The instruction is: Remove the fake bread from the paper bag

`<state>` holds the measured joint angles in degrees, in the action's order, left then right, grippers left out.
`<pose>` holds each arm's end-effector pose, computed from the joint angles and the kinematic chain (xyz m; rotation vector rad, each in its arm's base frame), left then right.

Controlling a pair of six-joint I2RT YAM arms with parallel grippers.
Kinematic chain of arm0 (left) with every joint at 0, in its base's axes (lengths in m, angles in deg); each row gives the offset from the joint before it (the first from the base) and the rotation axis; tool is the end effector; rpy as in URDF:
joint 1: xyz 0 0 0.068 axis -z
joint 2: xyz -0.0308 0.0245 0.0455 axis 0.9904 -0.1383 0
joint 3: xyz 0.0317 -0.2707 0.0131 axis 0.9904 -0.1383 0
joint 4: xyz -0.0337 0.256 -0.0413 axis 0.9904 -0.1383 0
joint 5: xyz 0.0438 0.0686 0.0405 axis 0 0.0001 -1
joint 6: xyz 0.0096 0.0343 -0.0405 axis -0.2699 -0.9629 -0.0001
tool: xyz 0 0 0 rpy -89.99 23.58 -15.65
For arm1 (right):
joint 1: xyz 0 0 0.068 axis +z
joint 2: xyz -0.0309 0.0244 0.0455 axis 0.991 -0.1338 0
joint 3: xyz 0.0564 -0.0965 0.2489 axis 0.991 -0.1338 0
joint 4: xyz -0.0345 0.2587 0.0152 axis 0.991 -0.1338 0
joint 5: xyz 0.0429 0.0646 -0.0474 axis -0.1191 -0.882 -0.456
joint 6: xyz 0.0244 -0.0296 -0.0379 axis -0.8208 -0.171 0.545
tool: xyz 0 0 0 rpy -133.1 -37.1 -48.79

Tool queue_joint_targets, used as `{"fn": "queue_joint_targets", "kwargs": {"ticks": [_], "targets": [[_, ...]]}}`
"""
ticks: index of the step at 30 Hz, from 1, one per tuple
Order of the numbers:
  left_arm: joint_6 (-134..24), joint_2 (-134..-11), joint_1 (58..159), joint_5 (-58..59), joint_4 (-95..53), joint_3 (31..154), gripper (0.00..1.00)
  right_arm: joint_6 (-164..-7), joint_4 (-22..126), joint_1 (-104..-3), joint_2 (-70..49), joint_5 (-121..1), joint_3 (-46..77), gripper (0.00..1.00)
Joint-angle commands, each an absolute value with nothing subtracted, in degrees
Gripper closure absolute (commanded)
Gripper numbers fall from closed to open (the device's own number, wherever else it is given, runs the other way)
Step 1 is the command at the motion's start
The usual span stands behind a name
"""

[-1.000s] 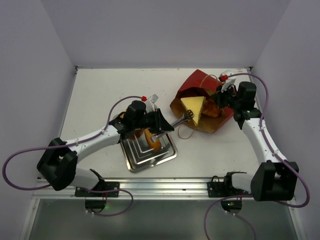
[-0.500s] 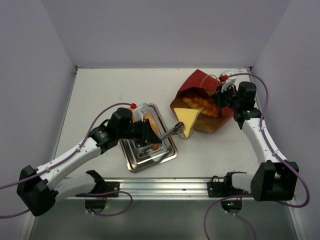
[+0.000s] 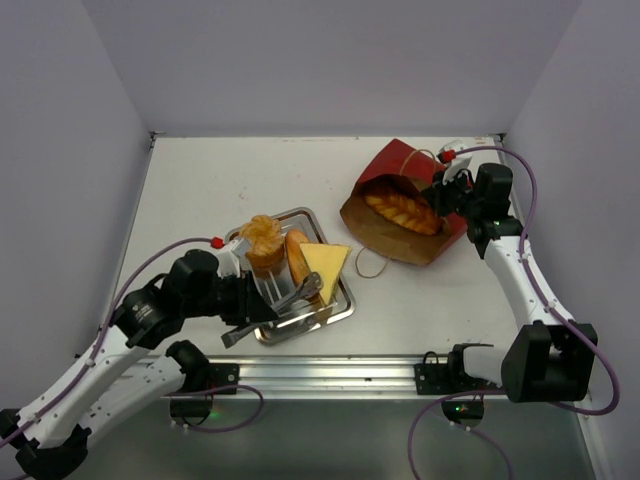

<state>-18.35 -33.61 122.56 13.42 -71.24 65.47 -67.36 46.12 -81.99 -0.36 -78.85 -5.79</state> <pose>0.0857 -0.0901 0.2986 0.0552 2.5132 -1.1614 0.2829 0.0176 0.3099 -0.4978 1.8749 0.3262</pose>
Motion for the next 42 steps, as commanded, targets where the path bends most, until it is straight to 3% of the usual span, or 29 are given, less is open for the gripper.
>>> {"fn": "queue_joint_targets", "kwargs": {"ticks": [1, 19, 42], "targets": [[-14.83, -29.26, 122.30, 10.06, -81.09, 67.72, 1.00, -67.97, 46.58, -82.04, 0.73, -80.54, -5.10, 1.00], [-1.73, -15.89, 122.30, 2.23, -98.68, 72.28, 1.00, -67.79, 46.50, -82.04, 0.73, -80.36, -5.10, 1.00], [0.20, -19.31, 122.30, 1.26, -94.12, 65.09, 1.00, -67.62, 46.06, -82.04, 0.99, -80.45, -4.92, 1.00]]}}
